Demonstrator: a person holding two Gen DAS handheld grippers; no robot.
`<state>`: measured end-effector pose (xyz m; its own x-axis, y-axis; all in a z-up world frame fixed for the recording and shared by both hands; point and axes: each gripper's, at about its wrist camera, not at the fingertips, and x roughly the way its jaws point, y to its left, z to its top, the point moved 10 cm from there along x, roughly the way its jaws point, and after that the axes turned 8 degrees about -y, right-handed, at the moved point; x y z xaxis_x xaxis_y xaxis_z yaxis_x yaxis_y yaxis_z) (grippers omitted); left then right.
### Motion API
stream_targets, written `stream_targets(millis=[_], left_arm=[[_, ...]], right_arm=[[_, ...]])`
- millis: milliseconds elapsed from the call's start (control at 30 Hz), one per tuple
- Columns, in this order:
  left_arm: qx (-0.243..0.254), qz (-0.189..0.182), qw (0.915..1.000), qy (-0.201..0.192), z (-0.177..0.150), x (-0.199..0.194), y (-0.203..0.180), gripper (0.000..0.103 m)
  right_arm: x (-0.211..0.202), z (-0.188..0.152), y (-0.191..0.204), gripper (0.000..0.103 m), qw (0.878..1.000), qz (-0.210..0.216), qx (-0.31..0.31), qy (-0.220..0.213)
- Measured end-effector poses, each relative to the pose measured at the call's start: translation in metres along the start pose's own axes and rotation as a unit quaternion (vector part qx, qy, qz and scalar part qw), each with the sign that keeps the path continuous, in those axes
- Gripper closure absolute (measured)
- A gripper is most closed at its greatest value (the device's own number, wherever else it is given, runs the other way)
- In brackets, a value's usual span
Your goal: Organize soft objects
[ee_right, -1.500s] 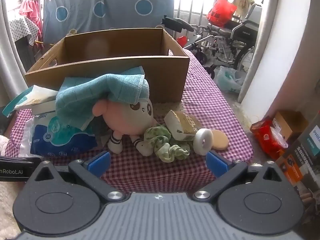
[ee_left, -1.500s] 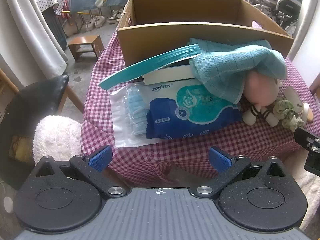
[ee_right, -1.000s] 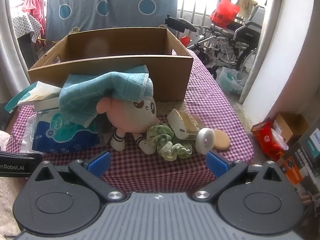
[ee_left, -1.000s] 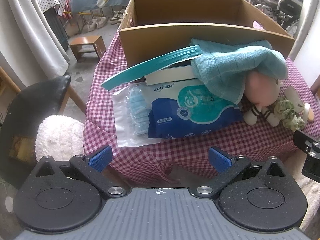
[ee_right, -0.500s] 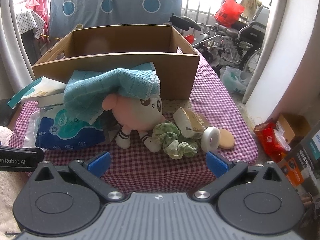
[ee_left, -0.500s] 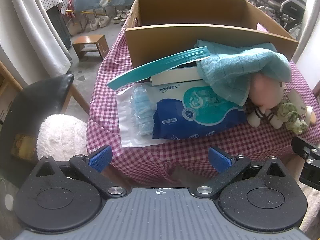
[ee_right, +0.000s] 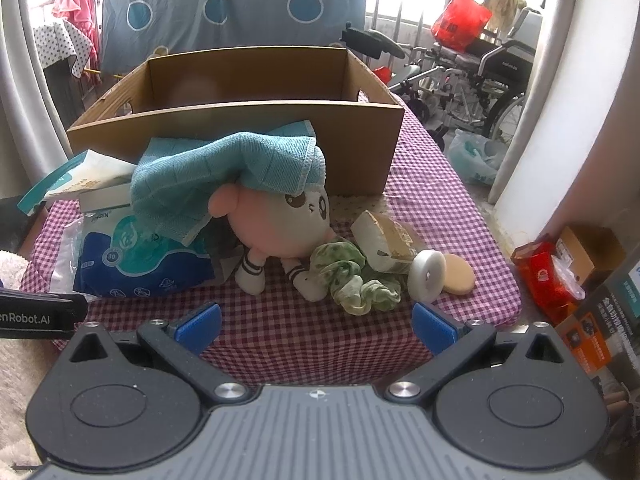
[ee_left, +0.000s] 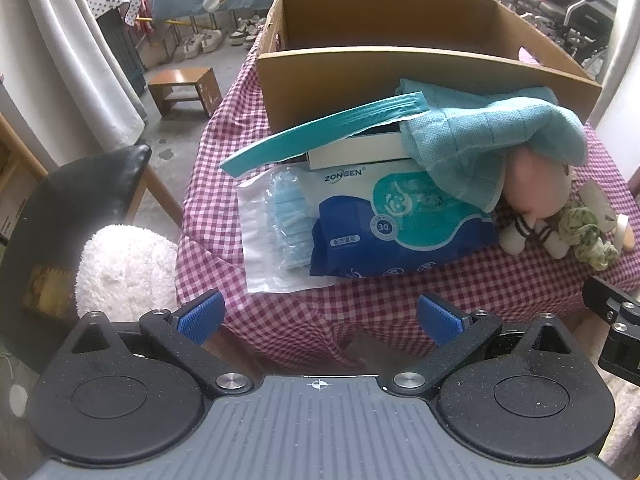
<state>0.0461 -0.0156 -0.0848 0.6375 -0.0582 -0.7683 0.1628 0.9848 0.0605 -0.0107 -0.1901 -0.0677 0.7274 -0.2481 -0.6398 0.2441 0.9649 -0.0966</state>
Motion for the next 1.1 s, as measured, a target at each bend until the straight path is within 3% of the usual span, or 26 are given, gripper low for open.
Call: stream_targets(millis=[1100], left_arm=[[0.003,0.004,1.0000,0.006,-0.0007,0.0036,0.0033,0.000]], right_arm=[[0.0067,-0.0007,0.0017,0.000,1.000,0.004,0.006,0.003]])
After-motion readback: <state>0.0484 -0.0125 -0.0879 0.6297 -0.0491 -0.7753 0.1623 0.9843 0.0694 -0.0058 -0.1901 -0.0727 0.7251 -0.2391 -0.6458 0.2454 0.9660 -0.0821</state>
